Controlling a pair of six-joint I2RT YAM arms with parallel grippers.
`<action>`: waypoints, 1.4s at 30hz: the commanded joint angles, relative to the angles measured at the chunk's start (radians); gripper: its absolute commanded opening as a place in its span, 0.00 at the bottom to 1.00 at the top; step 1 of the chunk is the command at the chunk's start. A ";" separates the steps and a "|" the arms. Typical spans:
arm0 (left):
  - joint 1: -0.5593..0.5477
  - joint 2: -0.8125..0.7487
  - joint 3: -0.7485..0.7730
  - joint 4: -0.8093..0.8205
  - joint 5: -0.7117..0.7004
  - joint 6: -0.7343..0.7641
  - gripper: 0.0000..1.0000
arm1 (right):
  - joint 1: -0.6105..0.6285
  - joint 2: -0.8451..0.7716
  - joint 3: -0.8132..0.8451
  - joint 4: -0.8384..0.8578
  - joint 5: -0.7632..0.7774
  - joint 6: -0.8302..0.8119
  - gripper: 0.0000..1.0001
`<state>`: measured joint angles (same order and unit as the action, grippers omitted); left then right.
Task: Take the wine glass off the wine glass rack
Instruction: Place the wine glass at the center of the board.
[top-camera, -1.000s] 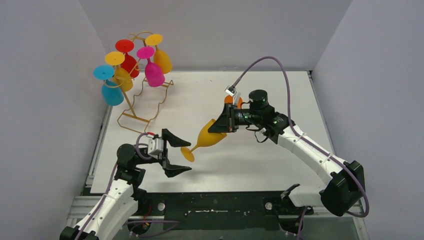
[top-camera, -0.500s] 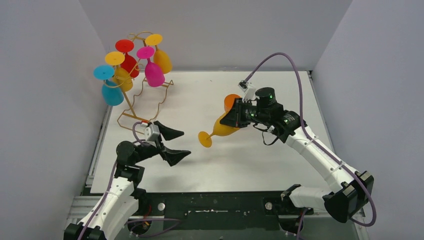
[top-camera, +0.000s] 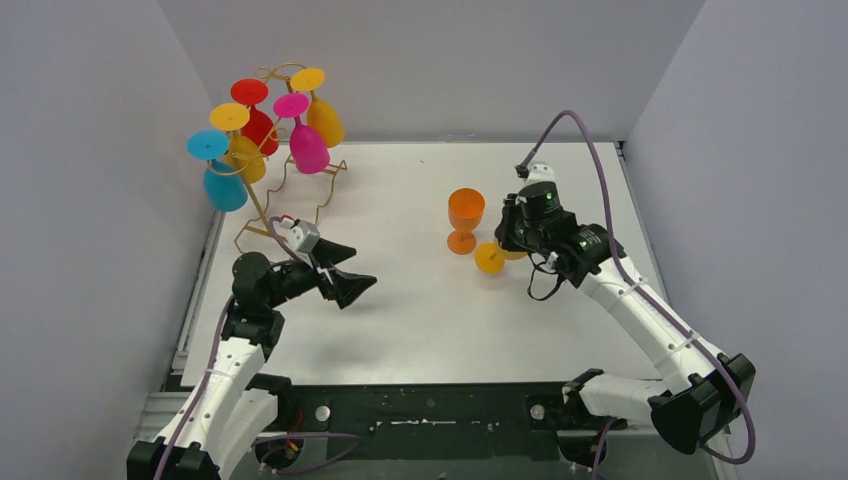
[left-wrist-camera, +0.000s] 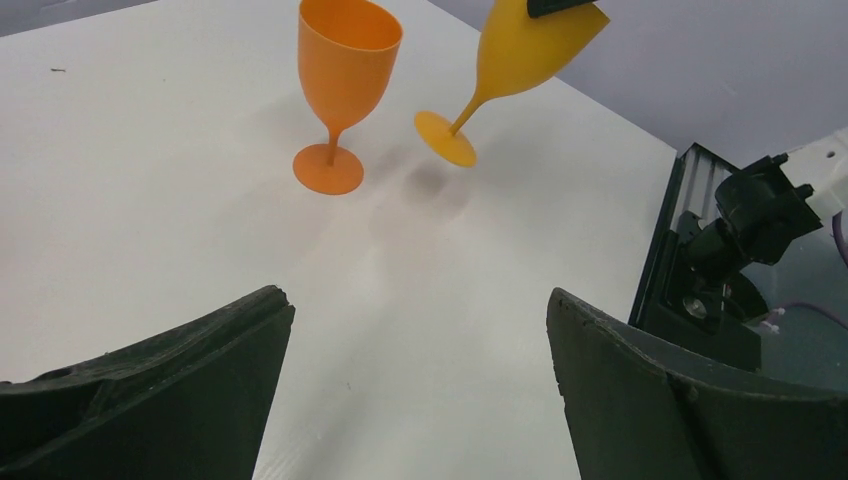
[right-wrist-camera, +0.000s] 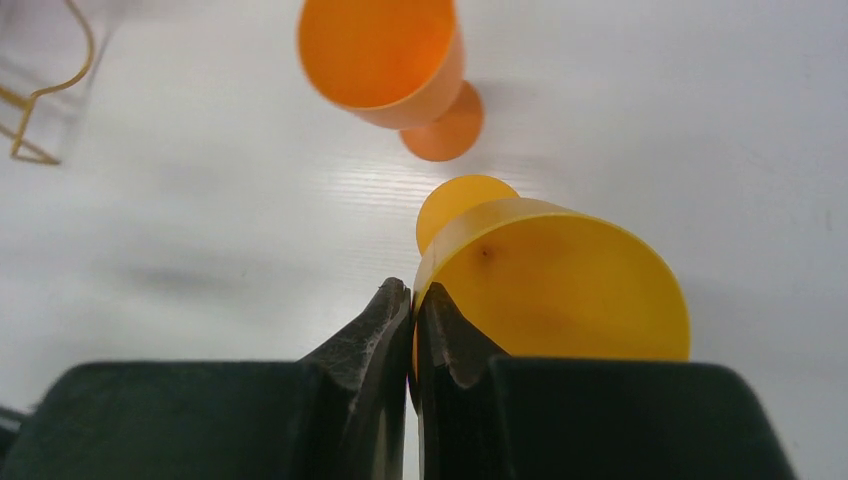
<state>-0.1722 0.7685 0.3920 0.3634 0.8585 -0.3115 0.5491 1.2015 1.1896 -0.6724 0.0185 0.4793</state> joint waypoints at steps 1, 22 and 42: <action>0.020 0.029 0.054 0.007 -0.022 -0.020 0.97 | -0.050 -0.040 -0.049 0.085 0.212 0.004 0.00; 0.072 0.157 0.258 -0.168 0.021 -0.153 0.97 | -0.200 0.328 0.158 0.085 0.043 -0.071 0.00; 0.033 0.058 0.315 -0.326 -0.192 0.036 0.97 | -0.139 0.547 0.361 -0.045 0.084 -0.194 0.04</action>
<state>-0.1322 0.8429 0.6834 0.0223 0.6861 -0.2943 0.4019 1.7348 1.4929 -0.6865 0.0711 0.3244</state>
